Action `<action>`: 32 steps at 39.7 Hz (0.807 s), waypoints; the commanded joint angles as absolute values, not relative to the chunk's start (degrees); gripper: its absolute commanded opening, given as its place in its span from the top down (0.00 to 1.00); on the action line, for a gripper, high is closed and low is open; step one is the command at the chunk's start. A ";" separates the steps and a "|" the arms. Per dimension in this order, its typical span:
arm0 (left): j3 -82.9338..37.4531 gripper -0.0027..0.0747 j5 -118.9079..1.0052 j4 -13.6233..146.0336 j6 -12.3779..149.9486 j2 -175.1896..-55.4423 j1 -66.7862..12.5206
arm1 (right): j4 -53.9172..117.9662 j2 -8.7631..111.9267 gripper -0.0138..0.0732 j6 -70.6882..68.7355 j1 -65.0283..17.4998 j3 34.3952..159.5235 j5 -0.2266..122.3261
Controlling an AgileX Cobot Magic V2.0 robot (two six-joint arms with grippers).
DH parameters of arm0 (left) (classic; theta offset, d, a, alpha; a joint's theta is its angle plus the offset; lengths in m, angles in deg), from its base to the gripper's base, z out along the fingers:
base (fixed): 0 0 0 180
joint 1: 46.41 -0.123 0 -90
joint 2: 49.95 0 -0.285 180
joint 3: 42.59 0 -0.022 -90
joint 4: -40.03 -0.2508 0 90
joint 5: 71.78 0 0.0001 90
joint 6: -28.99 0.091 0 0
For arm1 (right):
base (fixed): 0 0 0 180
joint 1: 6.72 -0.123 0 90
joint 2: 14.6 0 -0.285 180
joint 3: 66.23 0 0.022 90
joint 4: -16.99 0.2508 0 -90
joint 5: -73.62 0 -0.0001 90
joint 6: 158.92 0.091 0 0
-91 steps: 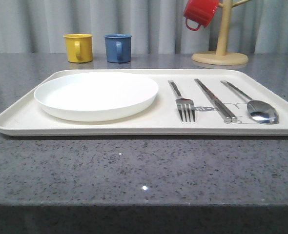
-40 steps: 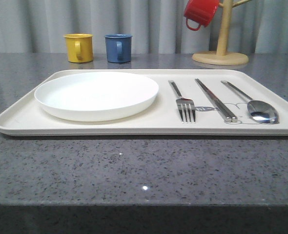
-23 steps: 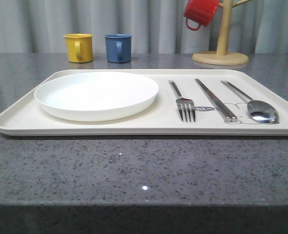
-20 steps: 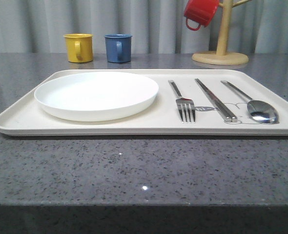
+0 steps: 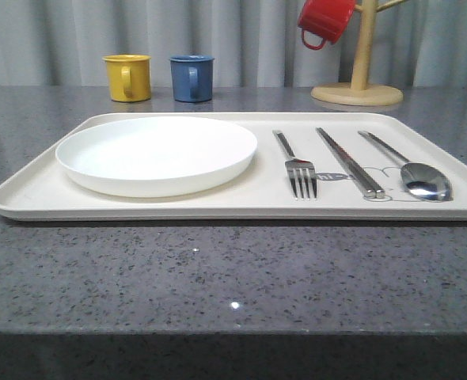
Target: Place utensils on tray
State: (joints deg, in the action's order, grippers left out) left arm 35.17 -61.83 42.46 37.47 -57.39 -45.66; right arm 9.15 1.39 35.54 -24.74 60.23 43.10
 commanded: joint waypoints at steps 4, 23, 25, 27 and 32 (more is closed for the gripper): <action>35.04 0.99 -66.97 43.00 37.02 -56.00 -45.71 | 8.35 1.92 0.92 34.93 -24.52 61.62 47.66; 35.04 0.99 -66.97 43.00 37.02 -56.00 -45.71 | 14.50 -2.05 0.92 25.18 -13.29 45.40 62.66; 35.04 0.99 -66.97 43.00 37.02 -56.00 -45.71 | 16.04 -3.84 0.92 24.86 -11.31 42.43 64.56; 35.04 0.99 -66.97 43.00 37.02 -56.00 -45.71 | 16.99 -5.63 0.92 24.86 -9.43 39.89 65.56; 35.04 0.99 -66.97 43.00 37.02 -56.00 -45.71 | 18.81 -8.41 0.92 24.86 -6.05 35.32 66.61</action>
